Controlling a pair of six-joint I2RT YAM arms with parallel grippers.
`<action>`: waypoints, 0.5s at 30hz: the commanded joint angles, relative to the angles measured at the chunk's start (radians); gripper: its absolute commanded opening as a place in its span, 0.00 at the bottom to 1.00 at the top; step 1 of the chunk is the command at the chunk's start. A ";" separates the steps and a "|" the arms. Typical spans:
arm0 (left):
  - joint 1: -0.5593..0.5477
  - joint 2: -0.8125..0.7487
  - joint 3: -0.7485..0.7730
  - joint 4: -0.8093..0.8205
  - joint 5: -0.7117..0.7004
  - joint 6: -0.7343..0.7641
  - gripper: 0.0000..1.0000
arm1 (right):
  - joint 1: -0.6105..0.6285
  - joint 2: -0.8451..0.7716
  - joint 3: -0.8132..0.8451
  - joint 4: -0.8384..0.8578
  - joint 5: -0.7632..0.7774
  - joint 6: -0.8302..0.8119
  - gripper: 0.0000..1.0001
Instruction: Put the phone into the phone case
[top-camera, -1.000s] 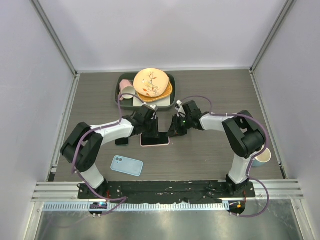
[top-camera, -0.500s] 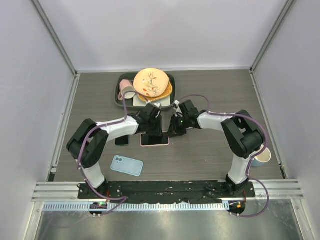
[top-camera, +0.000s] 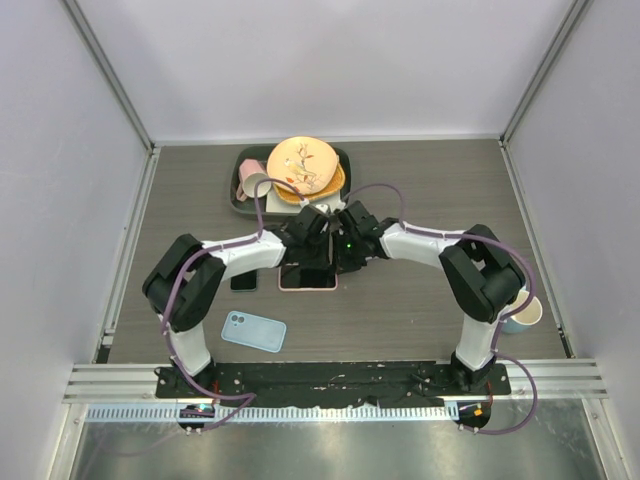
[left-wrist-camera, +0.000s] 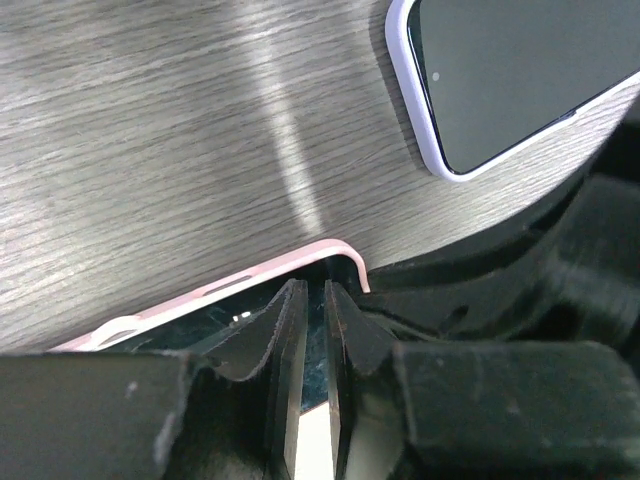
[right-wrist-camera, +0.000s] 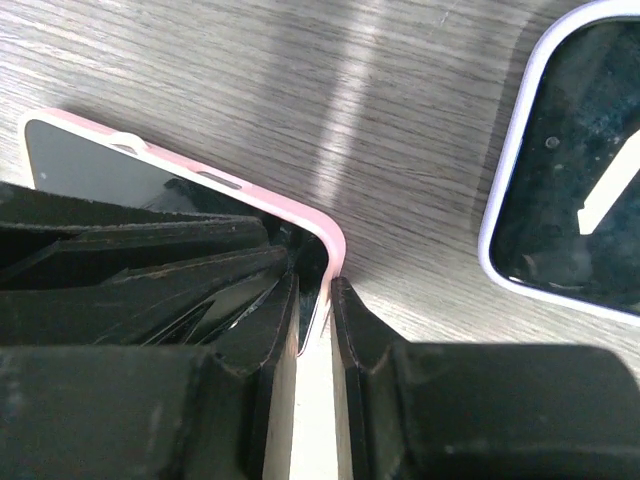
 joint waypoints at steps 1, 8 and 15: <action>-0.015 0.120 -0.083 -0.225 -0.070 0.021 0.19 | 0.108 0.178 -0.075 -0.040 0.387 -0.085 0.01; -0.016 0.085 -0.074 -0.230 -0.109 0.020 0.19 | 0.128 0.055 -0.091 -0.037 0.438 -0.085 0.01; -0.009 -0.047 -0.098 -0.201 -0.145 0.007 0.21 | 0.127 -0.081 -0.098 -0.003 0.348 -0.078 0.01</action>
